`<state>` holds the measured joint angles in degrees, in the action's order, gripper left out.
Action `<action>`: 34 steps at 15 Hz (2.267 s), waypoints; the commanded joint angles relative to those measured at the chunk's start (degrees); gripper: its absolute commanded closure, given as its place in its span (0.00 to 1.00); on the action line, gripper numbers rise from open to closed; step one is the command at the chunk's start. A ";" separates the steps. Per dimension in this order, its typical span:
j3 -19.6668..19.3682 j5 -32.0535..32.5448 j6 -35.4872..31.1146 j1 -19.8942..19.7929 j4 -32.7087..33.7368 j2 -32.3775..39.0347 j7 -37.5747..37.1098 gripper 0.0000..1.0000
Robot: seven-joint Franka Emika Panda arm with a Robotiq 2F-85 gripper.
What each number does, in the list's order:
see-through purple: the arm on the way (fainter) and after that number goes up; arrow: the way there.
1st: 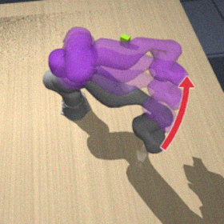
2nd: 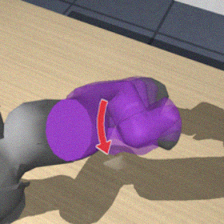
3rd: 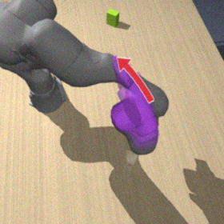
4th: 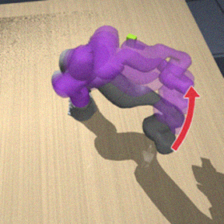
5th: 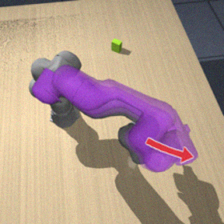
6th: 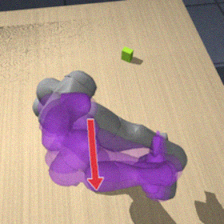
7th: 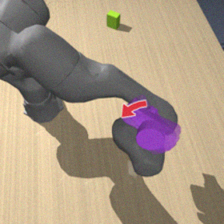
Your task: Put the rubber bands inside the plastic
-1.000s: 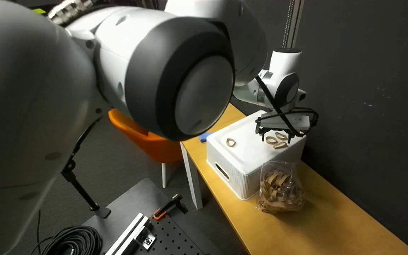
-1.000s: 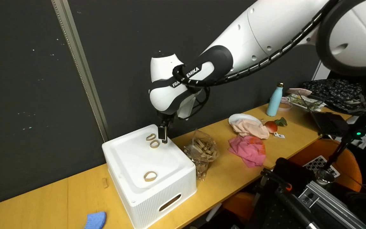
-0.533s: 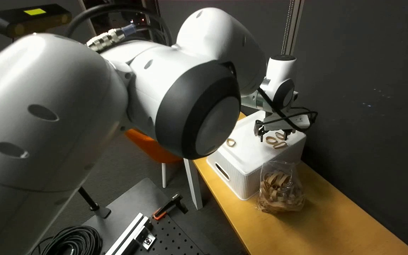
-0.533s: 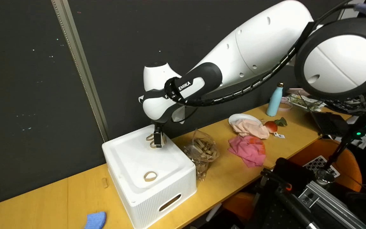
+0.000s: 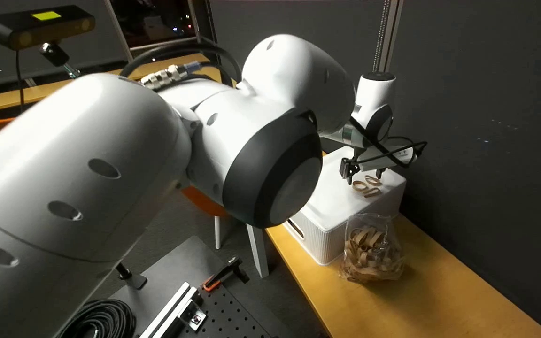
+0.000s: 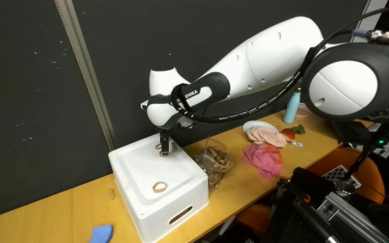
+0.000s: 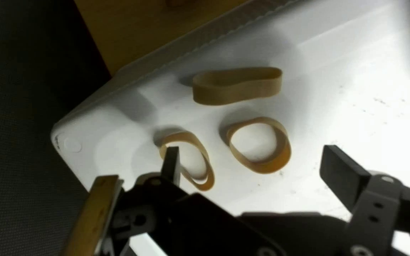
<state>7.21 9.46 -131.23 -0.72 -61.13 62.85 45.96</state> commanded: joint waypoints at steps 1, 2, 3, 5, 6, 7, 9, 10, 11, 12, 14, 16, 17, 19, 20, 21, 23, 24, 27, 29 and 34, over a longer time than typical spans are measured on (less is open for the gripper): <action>1.53 -1.53 3.84 -0.40 7.41 4.47 5.28 0.00; 1.69 -2.10 4.50 -0.54 8.59 5.45 6.08 0.00; 1.71 -2.50 5.23 -0.48 9.62 6.17 6.75 0.00; 1.55 -3.13 6.34 -0.28 11.55 7.51 7.79 0.00; 1.42 -3.40 6.79 -0.19 12.44 8.12 8.26 0.00; 1.31 -3.56 7.09 -0.14 13.31 8.80 8.54 0.00; 1.14 -3.68 7.60 0.04 14.85 9.88 8.95 0.03; 1.02 -3.70 7.97 0.26 15.60 10.30 8.97 0.26; 0.99 -3.78 8.20 0.40 16.16 10.63 9.05 0.27; 0.89 -3.78 8.28 0.64 16.55 10.82 9.00 0.32; 0.79 -3.84 8.68 1.07 16.86 10.64 9.05 0.47; 0.69 -3.85 9.12 1.37 17.44 10.77 8.98 0.63; 0.63 -3.87 9.29 1.47 17.79 10.92 8.89 0.70; 0.57 -3.87 9.61 1.69 18.01 10.90 8.78 0.85; 0.54 -3.90 9.85 1.77 18.02 10.77 8.64 0.92; 0.95 -3.28 9.67 1.48 17.25 10.28 8.22 1.00; 0.50 -3.09 9.87 1.69 16.85 9.92 7.22 1.00; 0.22 -3.01 10.35 1.83 16.68 9.67 6.43 1.00; -1.59 -2.01 10.35 2.67 15.71 8.46 1.88 0.99; -2.97 -1.32 10.72 3.32 14.61 7.22 -2.00 0.99; -5.51 -1.04 14.70 4.92 11.94 3.02 -11.55 0.99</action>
<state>3.50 7.83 -120.34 2.91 -46.27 70.05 39.72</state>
